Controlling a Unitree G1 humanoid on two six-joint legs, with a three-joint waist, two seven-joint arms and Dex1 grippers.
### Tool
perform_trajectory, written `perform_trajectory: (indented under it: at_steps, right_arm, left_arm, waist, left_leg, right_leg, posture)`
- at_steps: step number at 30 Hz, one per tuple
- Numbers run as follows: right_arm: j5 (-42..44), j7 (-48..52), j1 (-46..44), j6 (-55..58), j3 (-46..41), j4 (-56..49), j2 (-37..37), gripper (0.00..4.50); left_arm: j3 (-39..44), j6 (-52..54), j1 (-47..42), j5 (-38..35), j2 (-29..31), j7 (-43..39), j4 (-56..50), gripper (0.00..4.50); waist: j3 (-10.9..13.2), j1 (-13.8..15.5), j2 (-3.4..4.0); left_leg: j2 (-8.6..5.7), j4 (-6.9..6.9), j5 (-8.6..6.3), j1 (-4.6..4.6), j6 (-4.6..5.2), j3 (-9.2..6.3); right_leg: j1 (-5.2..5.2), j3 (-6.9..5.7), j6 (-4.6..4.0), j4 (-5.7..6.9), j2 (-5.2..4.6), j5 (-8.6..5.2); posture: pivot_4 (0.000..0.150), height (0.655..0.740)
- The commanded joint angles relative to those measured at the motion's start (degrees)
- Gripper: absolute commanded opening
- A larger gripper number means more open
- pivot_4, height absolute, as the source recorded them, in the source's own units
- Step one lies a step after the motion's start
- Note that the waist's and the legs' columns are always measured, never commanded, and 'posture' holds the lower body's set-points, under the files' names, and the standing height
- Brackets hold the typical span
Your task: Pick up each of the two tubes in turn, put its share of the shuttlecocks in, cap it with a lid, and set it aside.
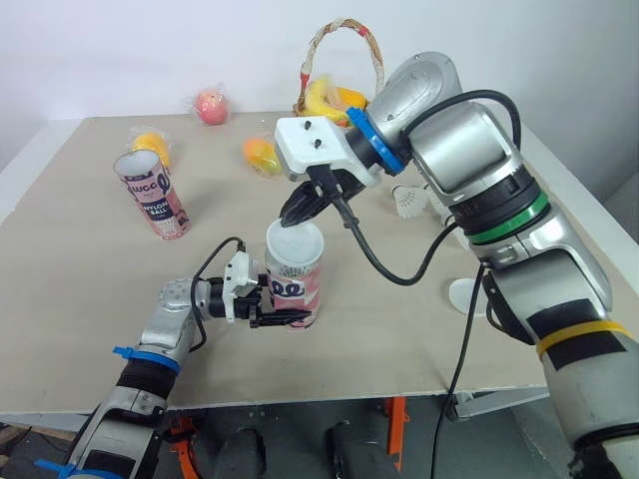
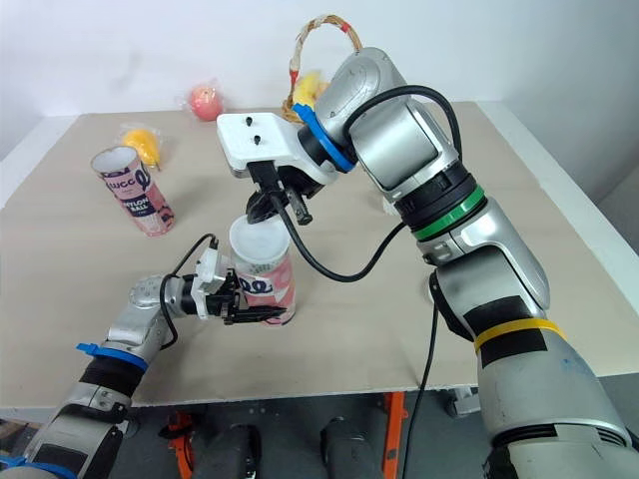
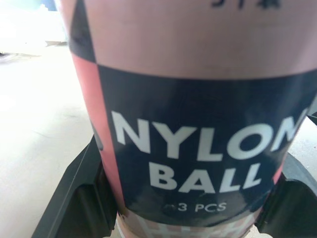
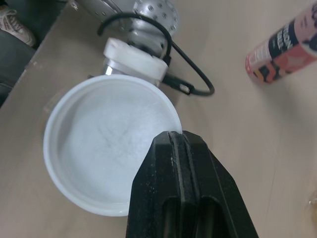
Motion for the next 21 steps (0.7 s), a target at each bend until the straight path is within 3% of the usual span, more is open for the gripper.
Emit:
perform_trajectory:
  at_steps: [1,21]
  right_arm:
    - [0.9,1.5,0.2,0.5,-1.5,-3.6,0.2,0.03]
    - [-3.0,0.9,1.3,-4.7,-0.7,-2.9,0.7,0.03]
  left_arm:
    - [-1.5,2.7,1.5,2.0,1.0,-0.9,2.5,2.96]
    - [-2.0,4.3,2.1,2.7,2.7,-1.4,0.4,2.96]
  waist:
    - [0.0,0.0,-0.01]
    - [0.0,0.0,-0.01]
  left_leg:
    - [0.0,0.0,0.0,0.0,0.0,0.0]
    - [0.03,0.0,0.0,0.01,-0.01,0.01]
  right_leg:
    - [0.0,0.0,0.01,0.0,0.0,0.01]
    - [-0.01,0.0,0.0,0.0,0.02,0.01]
  posture:
    - [0.15,0.74]
    - [0.15,0.74]
